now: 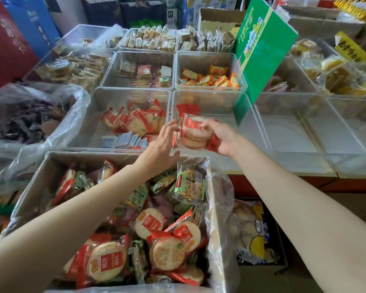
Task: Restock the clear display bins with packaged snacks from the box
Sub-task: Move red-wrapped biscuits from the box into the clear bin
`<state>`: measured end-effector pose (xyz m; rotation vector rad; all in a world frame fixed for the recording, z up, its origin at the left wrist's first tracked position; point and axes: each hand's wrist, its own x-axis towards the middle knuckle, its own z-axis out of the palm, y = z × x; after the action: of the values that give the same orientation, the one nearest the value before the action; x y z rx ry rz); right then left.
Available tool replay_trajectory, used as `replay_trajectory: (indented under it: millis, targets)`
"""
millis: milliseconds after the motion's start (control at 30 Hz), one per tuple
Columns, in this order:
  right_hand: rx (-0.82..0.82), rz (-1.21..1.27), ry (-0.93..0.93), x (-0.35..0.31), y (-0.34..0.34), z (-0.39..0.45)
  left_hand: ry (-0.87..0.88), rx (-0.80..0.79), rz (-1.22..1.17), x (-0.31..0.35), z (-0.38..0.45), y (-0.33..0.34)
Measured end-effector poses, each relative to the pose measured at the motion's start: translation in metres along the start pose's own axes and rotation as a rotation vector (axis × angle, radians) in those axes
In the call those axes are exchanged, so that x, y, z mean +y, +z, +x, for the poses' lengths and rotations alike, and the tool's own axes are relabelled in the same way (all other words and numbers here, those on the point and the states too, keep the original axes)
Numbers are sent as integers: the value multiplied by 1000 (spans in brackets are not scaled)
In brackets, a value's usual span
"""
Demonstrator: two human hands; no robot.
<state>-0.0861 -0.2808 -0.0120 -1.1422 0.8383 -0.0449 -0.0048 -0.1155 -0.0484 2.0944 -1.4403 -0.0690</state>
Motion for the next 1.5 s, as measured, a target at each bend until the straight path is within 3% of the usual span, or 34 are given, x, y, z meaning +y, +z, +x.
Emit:
replay_trajectory:
  millis: [100,133,267,333,433,633,767,900,1033,1133,1200,1400,1500]
  targets:
    - [91,-288,-89,5,-6,0,-133,-97,52,-11,-30,-12]
    - [38,-360,-99,5,-6,-4,-174,-250,99,-11,-41,-11]
    - [-168,-769,-67,14,5,-9,-354,-1126,74,12,-81,30]
    - [-206,-856,-63,22,13,-9,-253,-1277,234,23,-91,52]
    - [-239,-876,-56,30,17,-15,-87,-1181,329,30,-95,60]
    - [-191,-797,-16,30,0,-27,-249,-1201,-4,14,-46,5]
    - [0,-406,-85,6,-8,-33,-428,-1104,-204,-5,-3,-40]
    - [-219,-334,-8,-15,-17,-48,-620,-1077,-374,-11,11,-51]
    - [-528,-414,101,-5,-19,-48,-646,-1100,-513,-18,9,-45]
    - [-573,-325,88,7,-19,-36,-695,-1001,-669,-27,7,-44]
    - [-508,-314,71,8,-18,-29,-732,-964,-713,-29,7,-46]
    - [-177,-293,51,1,-32,-15,-715,-1100,-327,-22,7,-43]
    - [-166,-263,5,-5,-35,-17,-610,-1087,-251,-17,11,-45]
